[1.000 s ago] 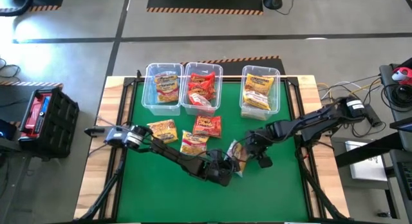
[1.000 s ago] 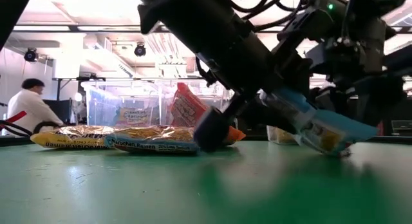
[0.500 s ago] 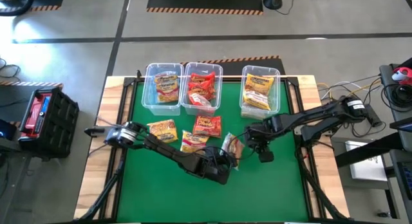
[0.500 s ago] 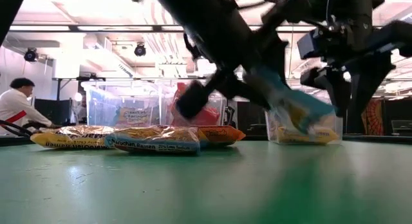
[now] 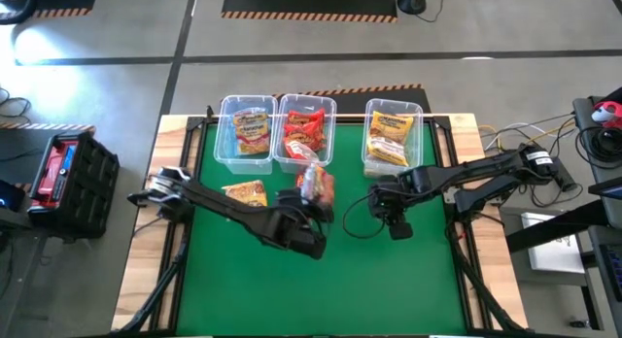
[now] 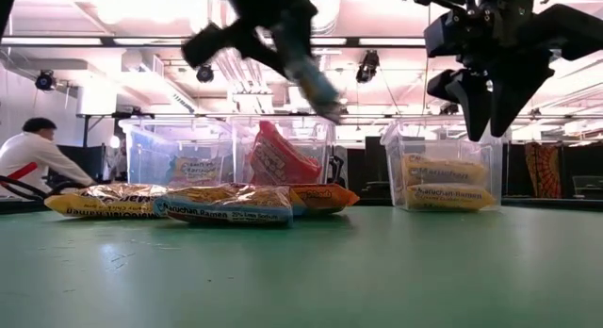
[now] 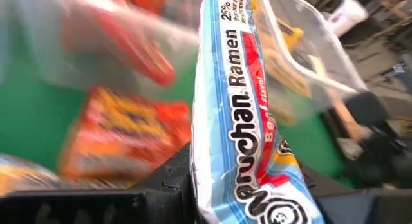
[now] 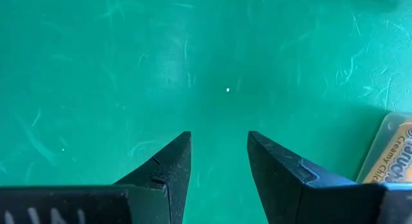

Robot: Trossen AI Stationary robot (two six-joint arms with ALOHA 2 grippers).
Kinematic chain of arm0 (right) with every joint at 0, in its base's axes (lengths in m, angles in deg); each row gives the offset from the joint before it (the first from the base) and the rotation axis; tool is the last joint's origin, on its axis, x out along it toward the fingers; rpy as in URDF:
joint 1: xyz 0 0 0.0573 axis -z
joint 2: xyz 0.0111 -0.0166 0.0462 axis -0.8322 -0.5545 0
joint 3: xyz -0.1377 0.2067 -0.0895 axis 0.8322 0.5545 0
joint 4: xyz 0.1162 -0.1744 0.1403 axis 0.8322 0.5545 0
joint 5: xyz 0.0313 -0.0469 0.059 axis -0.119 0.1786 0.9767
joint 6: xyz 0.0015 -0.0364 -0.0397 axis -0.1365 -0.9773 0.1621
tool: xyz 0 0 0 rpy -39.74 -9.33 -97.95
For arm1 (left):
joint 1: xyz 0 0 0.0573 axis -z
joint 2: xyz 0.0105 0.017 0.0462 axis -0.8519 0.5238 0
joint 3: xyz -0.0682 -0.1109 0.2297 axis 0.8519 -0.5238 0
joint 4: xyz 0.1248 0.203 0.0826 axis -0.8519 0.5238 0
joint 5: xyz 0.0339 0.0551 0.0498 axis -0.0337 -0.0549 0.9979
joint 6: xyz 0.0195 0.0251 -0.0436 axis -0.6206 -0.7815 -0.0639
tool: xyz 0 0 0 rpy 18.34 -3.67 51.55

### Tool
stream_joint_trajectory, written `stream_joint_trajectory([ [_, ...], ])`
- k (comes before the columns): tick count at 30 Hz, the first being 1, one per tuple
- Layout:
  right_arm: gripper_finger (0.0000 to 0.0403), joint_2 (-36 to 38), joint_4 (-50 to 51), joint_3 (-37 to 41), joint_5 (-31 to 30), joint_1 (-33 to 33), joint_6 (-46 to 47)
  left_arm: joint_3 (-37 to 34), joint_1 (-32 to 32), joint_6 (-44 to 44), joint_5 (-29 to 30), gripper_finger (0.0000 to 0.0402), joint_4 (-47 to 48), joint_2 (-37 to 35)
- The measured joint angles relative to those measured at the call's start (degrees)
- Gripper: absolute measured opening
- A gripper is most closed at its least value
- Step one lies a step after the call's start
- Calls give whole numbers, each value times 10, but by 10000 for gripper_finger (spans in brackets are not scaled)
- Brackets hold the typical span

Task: Sort Maruchan noodles
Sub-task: Put the right blue noodle pack into the top left transparent bin

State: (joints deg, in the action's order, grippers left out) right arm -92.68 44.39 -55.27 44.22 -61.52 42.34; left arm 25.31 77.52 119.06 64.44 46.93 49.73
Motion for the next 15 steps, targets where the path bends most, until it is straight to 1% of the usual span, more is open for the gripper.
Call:
stream_joint_trajectory([
  [5, 141, 1, -1, 13, 0, 0, -9, 0, -24, -22, 4, 109, 117, -48],
  [9, 141, 0, -5, 20, 0, 0, -11, 0, -52, -68, -1, 109, 174, -85],
  [11, 141, 0, -10, 21, 0, 0, -13, -1, -71, -115, -1, 109, 182, -105],
  [15, 141, 0, -28, 21, -4, 1, -24, -1, -125, -257, -21, 109, 185, -149],
])
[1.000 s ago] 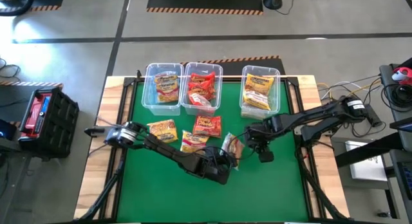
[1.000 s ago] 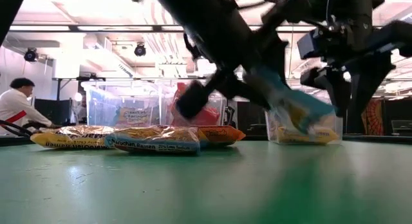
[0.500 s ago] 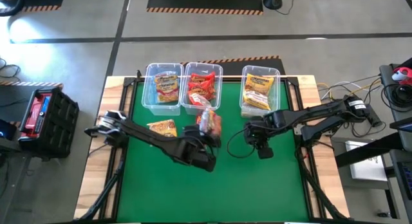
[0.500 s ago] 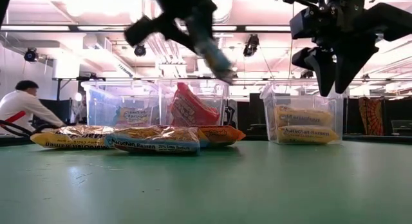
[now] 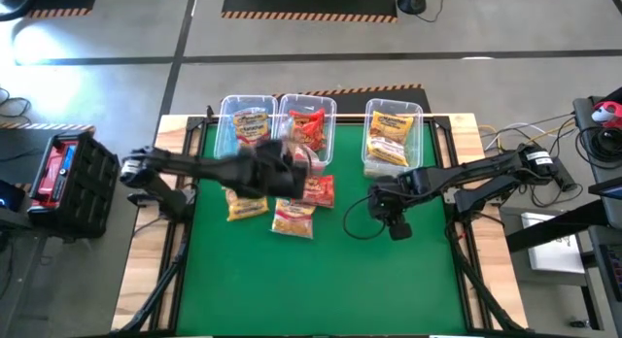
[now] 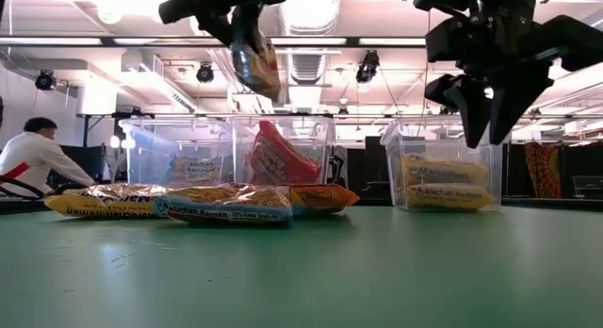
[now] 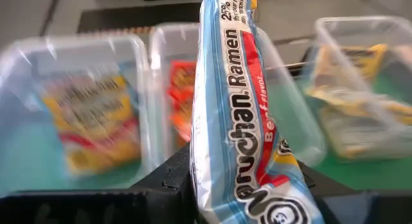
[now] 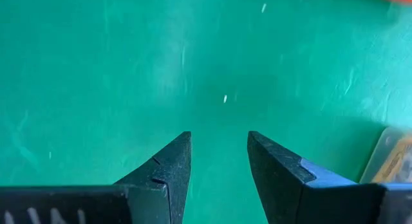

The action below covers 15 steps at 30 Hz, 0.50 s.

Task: Sort Maruchan noodles
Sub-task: Put the right blue noodle pack into the top left transparent bin

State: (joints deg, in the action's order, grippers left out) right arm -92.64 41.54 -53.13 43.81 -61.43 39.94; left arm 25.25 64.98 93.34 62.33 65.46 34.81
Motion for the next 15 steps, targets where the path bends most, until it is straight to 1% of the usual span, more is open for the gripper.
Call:
stream_joint_trajectory([
  [3, 141, 0, -26, 0, 0, 11, -1, 0, -52, -124, -33, 109, 1, -33],
  [8, 141, 0, -56, 0, -17, 51, 26, 0, -151, -329, -122, 110, 8, -80],
  [15, 141, -6, -137, 2, -15, 104, 74, 0, -281, -593, -223, 110, 36, -119],
])
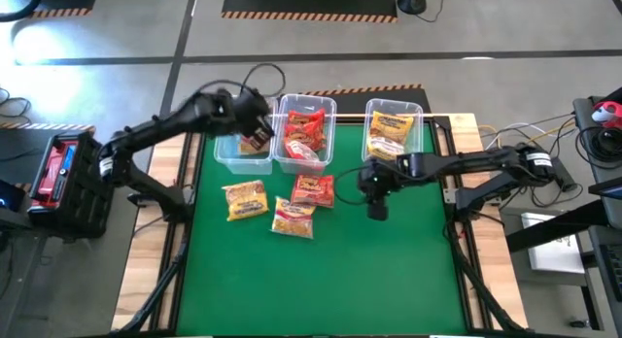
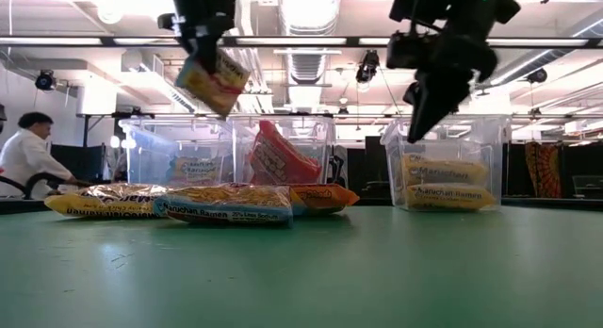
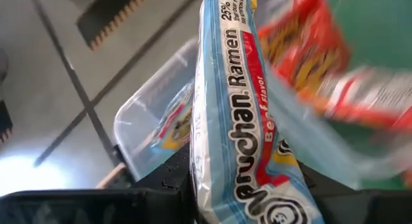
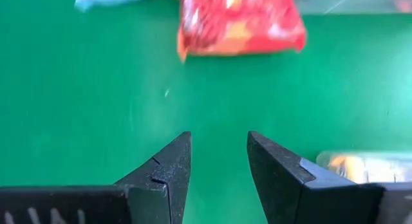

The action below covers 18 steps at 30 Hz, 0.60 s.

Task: Sort Maruchan noodles
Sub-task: Put the right blue noodle pack into the top left transparent bin

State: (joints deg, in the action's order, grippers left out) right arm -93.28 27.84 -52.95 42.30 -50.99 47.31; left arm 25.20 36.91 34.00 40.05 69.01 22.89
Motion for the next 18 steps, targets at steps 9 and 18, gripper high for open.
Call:
stream_joint_trajectory([
  [9, 141, -56, -94, -2, -17, 21, 24, -45, -144, -208, -181, 110, -1, 1],
  [18, 141, -70, -95, -5, -63, 20, 48, -136, -175, -297, -307, 110, -11, 2],
])
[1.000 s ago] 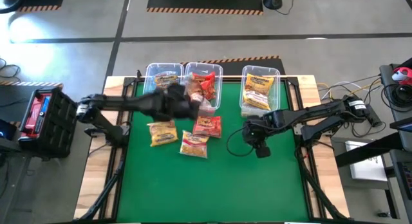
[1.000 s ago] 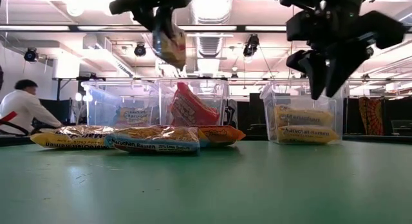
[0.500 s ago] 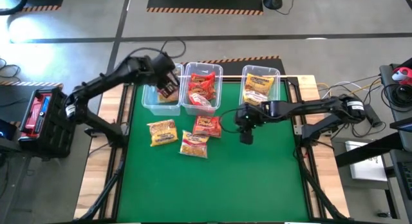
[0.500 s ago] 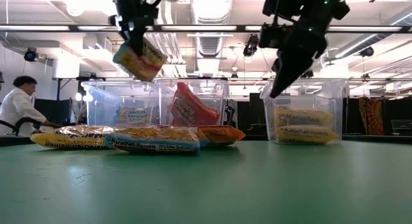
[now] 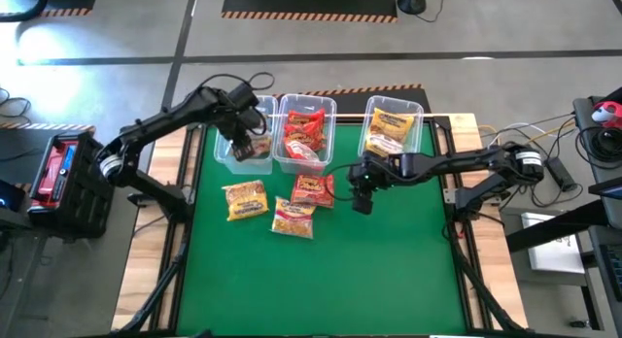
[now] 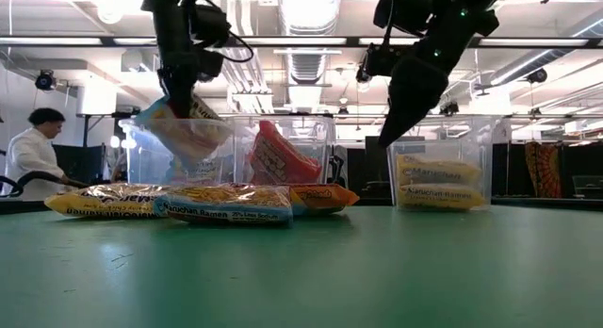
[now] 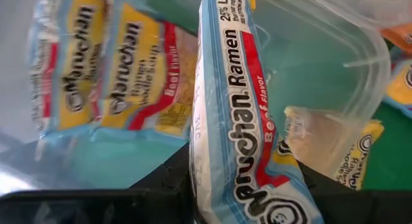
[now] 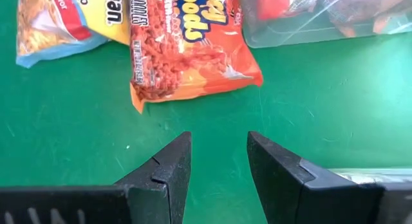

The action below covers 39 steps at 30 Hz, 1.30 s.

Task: Sort Maruchan noodles
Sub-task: Put the right blue noodle pack into the top left transparent bin, then put the orange noodle pack into the top center transparent bin

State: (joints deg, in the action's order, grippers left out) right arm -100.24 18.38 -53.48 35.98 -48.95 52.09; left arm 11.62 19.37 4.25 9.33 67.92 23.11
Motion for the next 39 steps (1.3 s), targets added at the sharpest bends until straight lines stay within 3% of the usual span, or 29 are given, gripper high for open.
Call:
stream_joint_trajectory([
  [12, 141, 7, 11, -43, 15, 1, 26, -67, -6, -10, -4, 130, -81, 23],
  [19, 141, 7, 28, -50, 13, 1, 46, -68, -10, -16, 128, 180, -90, 40],
  [26, 141, 7, 27, -50, 9, 1, 74, -4, -13, 21, 213, 206, -105, 45],
  [29, 141, 7, 26, -50, 9, 1, 99, 34, -12, 77, 165, 206, -106, 39],
  [34, 141, 5, 15, -43, 7, 0, 144, 69, 3, 158, 3, 201, -117, 25],
  [39, 141, -11, -25, -40, 29, -14, 141, 70, 62, 238, -23, 201, -130, 13],
])
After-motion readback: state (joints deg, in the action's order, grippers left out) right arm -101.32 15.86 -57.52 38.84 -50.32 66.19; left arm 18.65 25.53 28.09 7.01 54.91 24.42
